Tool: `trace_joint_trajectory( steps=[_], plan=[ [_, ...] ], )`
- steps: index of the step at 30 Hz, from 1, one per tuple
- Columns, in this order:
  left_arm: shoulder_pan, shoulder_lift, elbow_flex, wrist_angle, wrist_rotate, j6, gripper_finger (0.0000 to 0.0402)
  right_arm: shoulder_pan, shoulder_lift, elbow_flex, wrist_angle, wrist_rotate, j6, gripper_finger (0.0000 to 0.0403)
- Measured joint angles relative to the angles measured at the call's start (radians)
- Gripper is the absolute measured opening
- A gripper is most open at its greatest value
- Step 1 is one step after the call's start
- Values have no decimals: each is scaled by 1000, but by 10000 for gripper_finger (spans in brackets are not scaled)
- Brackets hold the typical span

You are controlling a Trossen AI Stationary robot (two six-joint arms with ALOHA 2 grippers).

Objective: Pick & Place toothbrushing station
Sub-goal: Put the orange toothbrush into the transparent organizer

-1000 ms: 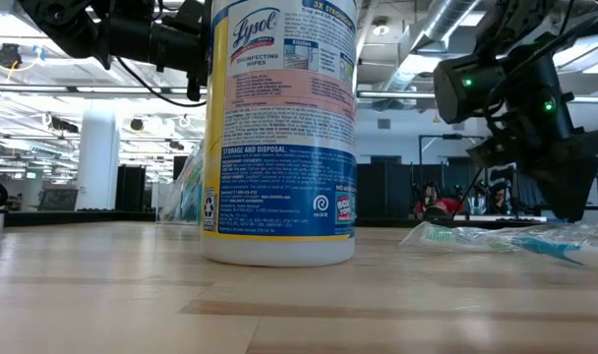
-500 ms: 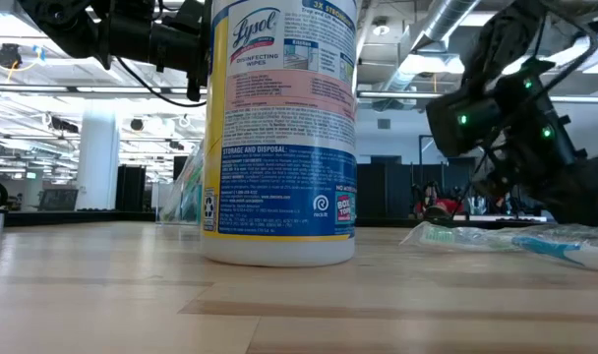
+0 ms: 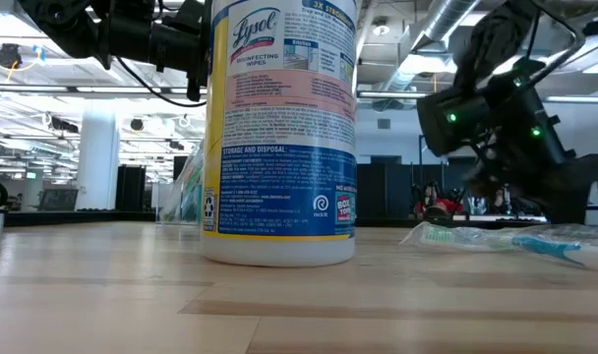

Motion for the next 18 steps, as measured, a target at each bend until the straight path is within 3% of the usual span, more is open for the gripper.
trace_joint_trajectory(
  steps=[7, 18],
  plan=[
    [0, 0, 0, 0, 0, 0, 140, 0, -40, 40, -1, 3, 0, 1],
    [0, 0, 0, 0, 1, -79, 140, 0, -42, 218, -148, 133, -78, 1]
  ],
)
